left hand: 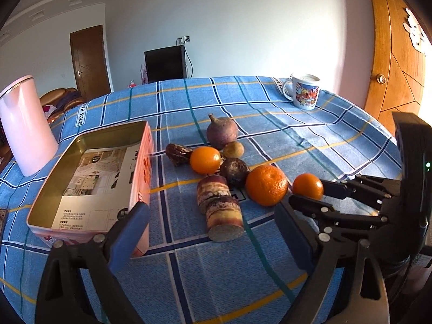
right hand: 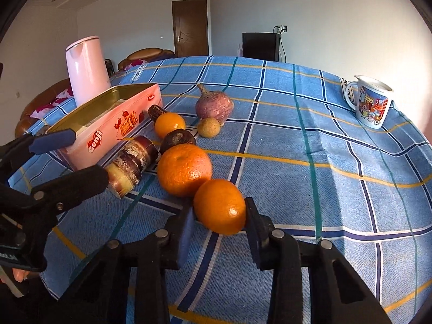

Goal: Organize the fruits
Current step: 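Grasp the brown cylindrical jar with the left tool while the right tool grasps a small orange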

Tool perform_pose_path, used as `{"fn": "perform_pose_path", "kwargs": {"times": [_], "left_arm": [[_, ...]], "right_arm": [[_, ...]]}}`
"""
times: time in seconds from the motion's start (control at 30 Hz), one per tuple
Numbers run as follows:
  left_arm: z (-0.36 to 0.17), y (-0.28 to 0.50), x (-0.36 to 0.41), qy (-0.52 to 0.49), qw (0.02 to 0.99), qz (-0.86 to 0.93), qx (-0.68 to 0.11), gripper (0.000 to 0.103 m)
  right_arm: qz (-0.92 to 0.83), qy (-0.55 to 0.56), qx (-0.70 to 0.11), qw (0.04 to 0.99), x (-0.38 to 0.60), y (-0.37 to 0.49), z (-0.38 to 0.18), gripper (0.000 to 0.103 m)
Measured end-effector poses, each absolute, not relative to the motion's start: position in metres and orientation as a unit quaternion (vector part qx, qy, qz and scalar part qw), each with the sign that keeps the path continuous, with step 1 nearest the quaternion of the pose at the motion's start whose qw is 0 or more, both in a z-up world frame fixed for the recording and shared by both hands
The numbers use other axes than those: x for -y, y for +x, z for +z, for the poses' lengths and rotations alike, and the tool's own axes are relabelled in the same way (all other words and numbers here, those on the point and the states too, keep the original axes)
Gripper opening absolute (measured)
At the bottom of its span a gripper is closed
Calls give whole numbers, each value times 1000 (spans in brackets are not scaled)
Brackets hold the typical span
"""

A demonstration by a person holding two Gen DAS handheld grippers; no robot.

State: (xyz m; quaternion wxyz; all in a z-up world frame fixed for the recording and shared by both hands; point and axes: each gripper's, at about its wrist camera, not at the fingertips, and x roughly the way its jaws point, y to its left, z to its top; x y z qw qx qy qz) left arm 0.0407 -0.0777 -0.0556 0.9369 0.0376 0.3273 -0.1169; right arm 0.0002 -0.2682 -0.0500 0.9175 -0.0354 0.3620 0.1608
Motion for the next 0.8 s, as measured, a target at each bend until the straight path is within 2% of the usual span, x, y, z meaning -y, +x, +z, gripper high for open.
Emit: {"fn": "perform_pose_path", "kwargs": {"times": [0.17,0.23,0.3,0.37,0.4,0.5,0.53,0.63,0.73,0.8], "left_arm": [[-66,55,85,34,924,-117,-361,88],[-72,60,86,28,919,-122,-374,81],[-77,64,86,25,914,-121,-387,80],[-80,67,84,14,909,-125,-399,74],[-81,70,82,7,905,-127,-405,67],[-83,73,77,-15,900,-133,-415,59],[-83,73,77,-15,899,-136,-416,53],[-82,71,75,-21,899,-137,-416,53],[-82,69,75,-25,896,-152,-415,36],[-79,67,74,-23,899,-153,-409,36]], "right_arm": [[148,-15,-343,927,281,-4,-47,37],[150,-13,-339,929,281,-5,-47,37],[151,-18,-335,930,279,-6,-46,37],[153,-21,-334,930,278,-6,-46,37],[155,-21,-334,930,279,-6,-46,37],[158,-23,-332,930,279,-6,-46,37],[158,-24,-330,930,278,-7,-46,37],[159,-27,-324,932,278,-8,-46,37],[159,-28,-310,937,278,-13,-44,37],[154,-27,-306,939,278,-14,-43,37]]}}
